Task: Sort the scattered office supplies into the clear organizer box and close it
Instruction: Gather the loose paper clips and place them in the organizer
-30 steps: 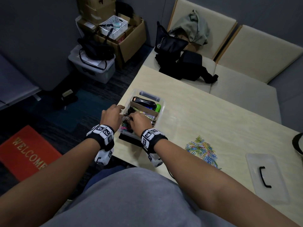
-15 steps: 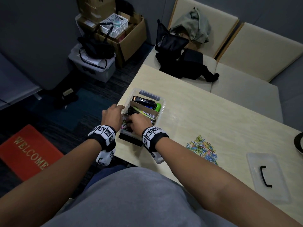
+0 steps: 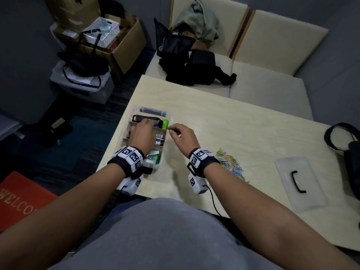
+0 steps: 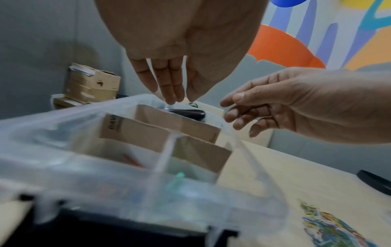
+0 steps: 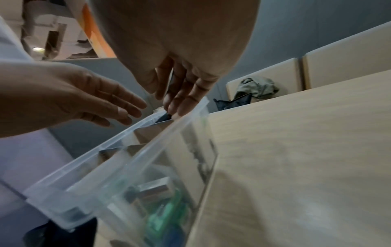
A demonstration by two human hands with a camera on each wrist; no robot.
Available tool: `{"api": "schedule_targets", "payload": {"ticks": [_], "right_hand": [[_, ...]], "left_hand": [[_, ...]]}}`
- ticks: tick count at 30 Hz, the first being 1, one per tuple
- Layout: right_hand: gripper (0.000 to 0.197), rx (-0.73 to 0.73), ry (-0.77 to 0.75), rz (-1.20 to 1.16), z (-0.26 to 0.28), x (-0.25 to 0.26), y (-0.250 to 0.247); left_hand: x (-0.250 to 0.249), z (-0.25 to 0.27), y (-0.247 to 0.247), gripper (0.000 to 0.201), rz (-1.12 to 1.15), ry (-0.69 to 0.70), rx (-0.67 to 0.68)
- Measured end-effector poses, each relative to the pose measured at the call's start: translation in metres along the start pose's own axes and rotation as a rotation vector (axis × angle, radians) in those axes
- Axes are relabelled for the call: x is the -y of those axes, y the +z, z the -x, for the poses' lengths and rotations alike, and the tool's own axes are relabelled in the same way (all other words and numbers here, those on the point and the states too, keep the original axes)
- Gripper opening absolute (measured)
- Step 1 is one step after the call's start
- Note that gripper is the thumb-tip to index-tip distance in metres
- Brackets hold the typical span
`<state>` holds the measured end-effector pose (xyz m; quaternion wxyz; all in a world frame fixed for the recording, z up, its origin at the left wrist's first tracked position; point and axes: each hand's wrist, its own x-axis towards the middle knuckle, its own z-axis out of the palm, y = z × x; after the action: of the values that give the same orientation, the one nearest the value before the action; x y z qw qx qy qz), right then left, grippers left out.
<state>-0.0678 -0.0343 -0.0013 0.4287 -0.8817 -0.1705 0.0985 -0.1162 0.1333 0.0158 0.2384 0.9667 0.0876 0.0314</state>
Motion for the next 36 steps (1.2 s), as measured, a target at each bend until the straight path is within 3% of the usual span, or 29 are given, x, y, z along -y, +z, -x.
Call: {"api": "schedule_targets", "payload": {"ticks": [12,20,26,32,36], "right_hand": [[0.030,0.100,0.302,0.321,0.065,-0.118,-0.080],[0.047,0.262,0.407,0.466,0.103,-0.177,-0.111],[0.059,0.257,0.458,0.530,0.105,-0.209,-0.132],[0.094,0.331,0.424,0.588,0.096,-0.224,-0.139],[0.090,0.324,0.323,0.599,0.092,-0.227,-0.136]], "left_hand": [[-0.106,-0.014,0.072,0.045,-0.004,0.256,0.316],[-0.145,-0.008,0.128,0.062,-0.176,0.327,0.553],[-0.160,-0.012,0.157,0.069,-0.297,0.343,0.667],[-0.155,-0.009,0.188,0.116,-0.392,0.298,0.793],[-0.153,-0.012,0.201,0.125,-0.296,0.298,0.812]]}}
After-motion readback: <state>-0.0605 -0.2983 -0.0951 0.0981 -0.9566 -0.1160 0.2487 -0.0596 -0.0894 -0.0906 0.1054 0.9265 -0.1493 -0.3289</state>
